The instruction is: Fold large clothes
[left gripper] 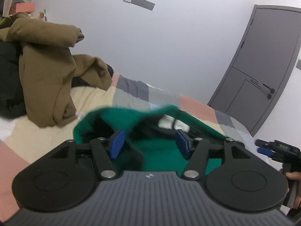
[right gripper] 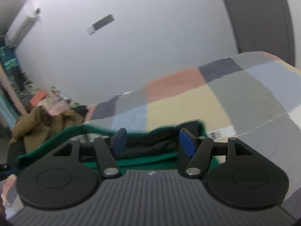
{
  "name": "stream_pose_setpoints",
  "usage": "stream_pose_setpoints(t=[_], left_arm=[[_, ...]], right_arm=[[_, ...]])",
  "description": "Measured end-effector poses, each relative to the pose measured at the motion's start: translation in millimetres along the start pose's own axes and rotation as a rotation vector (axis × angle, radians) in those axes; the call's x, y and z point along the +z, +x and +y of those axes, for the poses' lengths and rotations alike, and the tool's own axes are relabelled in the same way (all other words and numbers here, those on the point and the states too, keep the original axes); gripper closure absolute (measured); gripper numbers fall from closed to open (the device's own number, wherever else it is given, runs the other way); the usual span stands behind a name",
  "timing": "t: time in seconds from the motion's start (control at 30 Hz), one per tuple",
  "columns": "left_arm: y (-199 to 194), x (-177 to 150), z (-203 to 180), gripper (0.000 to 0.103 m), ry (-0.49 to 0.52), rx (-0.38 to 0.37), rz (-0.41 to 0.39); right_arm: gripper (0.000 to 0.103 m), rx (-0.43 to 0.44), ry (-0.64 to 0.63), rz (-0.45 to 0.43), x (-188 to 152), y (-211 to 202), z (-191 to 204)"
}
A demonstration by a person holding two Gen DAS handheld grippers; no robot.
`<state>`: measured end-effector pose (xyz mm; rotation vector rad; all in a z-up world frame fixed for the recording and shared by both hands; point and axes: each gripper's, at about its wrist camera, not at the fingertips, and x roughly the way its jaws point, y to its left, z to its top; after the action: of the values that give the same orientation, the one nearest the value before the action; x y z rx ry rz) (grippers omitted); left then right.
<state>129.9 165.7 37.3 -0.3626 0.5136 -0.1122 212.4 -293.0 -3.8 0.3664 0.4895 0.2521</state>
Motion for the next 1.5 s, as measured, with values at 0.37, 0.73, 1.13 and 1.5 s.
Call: stream_pose_setpoints(t=[0.37, 0.73, 1.13, 1.5], left_arm=[[14.2, -55.2, -50.5, 0.037, 0.124, -0.01, 0.102], [74.3, -65.5, -27.0, 0.037, 0.118, 0.018, 0.18], [73.8, -69.6, -18.1, 0.037, 0.113, -0.024, 0.173], [73.0, -69.2, -17.2, 0.037, 0.105, -0.023, 0.164]], right_arm=[[0.039, 0.081, -0.237, 0.191, -51.5, 55.8, 66.4], [0.047, -0.046, -0.298, 0.277, -43.5, 138.0, 76.8], [0.046, -0.187, -0.166, 0.373, -3.5, 229.7, 53.4], [0.046, -0.137, -0.172, 0.318, -8.7, 160.4, 57.3]])
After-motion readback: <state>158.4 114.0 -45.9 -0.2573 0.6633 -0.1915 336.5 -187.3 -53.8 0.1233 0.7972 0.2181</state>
